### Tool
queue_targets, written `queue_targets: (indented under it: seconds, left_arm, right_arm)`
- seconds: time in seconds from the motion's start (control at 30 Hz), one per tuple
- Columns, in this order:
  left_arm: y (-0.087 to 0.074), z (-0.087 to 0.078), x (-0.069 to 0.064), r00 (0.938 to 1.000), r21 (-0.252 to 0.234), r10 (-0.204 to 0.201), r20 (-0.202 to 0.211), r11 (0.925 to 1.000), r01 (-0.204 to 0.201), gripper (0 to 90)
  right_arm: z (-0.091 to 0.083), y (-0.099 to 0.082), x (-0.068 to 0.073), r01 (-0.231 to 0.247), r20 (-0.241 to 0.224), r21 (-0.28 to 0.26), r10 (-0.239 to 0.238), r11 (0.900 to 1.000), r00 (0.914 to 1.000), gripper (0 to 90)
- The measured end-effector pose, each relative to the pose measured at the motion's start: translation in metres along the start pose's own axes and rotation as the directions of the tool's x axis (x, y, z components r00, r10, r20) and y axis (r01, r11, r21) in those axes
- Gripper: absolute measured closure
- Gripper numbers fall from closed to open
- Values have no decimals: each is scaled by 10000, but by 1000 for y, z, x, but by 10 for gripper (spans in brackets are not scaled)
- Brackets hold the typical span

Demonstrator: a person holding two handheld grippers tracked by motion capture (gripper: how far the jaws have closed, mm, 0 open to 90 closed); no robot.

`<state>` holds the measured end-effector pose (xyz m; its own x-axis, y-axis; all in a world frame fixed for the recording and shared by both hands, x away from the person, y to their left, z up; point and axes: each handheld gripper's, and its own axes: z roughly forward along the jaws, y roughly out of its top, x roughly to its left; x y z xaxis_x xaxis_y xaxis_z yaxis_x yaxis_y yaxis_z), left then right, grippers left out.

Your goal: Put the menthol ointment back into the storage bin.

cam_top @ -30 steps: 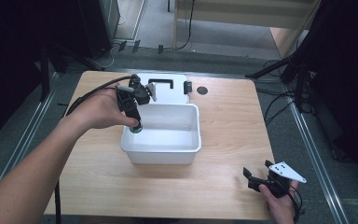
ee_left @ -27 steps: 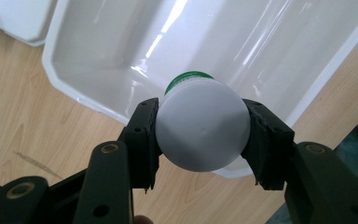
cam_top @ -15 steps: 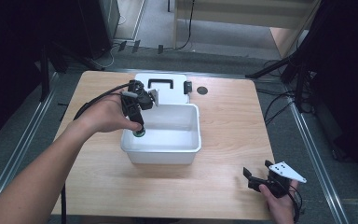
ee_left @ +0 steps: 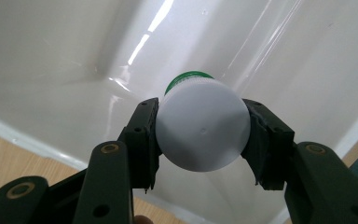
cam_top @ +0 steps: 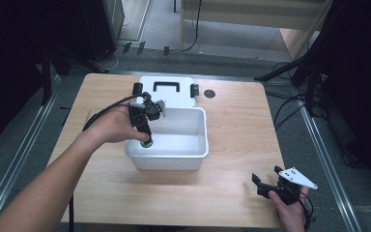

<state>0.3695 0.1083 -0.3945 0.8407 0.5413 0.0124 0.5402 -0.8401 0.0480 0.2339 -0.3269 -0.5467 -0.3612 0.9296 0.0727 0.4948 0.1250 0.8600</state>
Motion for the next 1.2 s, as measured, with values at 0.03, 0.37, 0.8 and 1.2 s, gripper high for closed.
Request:
queue_targets:
  seconds: [0.03,0.37,0.8,1.2]
  left_arm:
    - [0,2,-1,10000,-4,-31,22,10000,31,515]
    - [1,20,-3,10000,-2,20,-89,10000,-20,515]
    - [1,48,-6,9997,90,83,-243,9999,-81,515]
    - [6,66,-11,9998,533,-156,-119,9984,162,515]
  right_arm:
    - [0,0,0,-3,1,1,3,10000,10000,61]
    - [0,0,0,-26,-15,19,26,10000,10000,62]
    - [0,0,0,-26,13,21,26,10000,10000,66]
    - [0,0,0,-17,-7,40,17,10000,10000,66]
